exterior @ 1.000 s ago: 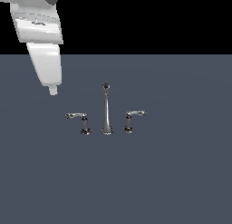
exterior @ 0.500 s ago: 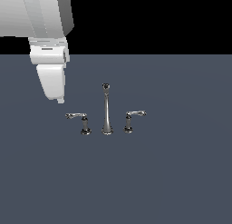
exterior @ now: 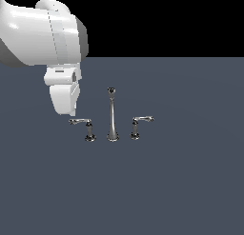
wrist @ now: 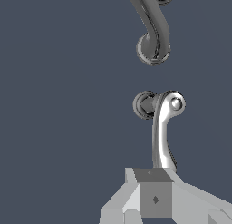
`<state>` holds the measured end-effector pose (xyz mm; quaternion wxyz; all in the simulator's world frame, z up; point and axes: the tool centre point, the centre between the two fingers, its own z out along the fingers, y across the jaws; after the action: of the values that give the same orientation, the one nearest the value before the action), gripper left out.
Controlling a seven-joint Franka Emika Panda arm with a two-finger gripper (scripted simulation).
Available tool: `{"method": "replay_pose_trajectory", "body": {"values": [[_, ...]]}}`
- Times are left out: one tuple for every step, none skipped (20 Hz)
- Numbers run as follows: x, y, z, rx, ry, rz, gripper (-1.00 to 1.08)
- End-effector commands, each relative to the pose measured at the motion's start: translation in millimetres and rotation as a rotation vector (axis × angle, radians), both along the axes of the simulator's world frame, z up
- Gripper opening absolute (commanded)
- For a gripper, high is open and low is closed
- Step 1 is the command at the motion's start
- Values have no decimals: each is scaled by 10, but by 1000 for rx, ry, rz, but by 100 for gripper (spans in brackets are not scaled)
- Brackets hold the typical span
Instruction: Turn on the faucet by rotating a designated handle.
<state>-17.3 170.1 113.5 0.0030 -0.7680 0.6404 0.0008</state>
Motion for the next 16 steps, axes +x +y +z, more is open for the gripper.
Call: {"method": "replay_pose_trajectory", "body": {"values": [[87,-21,-96,-3,0,-38,-100],[116,-30,-128,-4,1,-51,-100],[143,-37,-158,-5,1,-62,-100],[167,-45,-185,-6,1,-73,-100],[189,-51,-208,-6,2,-83,-100],[208,-57,-229,-6,2,-91,-100],[225,-63,-246,-7,2,-98,-100],[238,-67,-259,-7,2,-104,-100],[249,-71,-269,-7,3,-109,-100],[257,-73,-276,-6,3,-112,-100],[262,-75,-281,-6,3,-114,-100],[263,-75,-282,-6,3,-115,-100],[263,-75,-282,-6,3,-115,-100],[263,-75,-282,-6,3,-115,-100],[263,-75,-282,-6,3,-115,-100],[260,-76,-281,-6,3,-114,-100]]}}
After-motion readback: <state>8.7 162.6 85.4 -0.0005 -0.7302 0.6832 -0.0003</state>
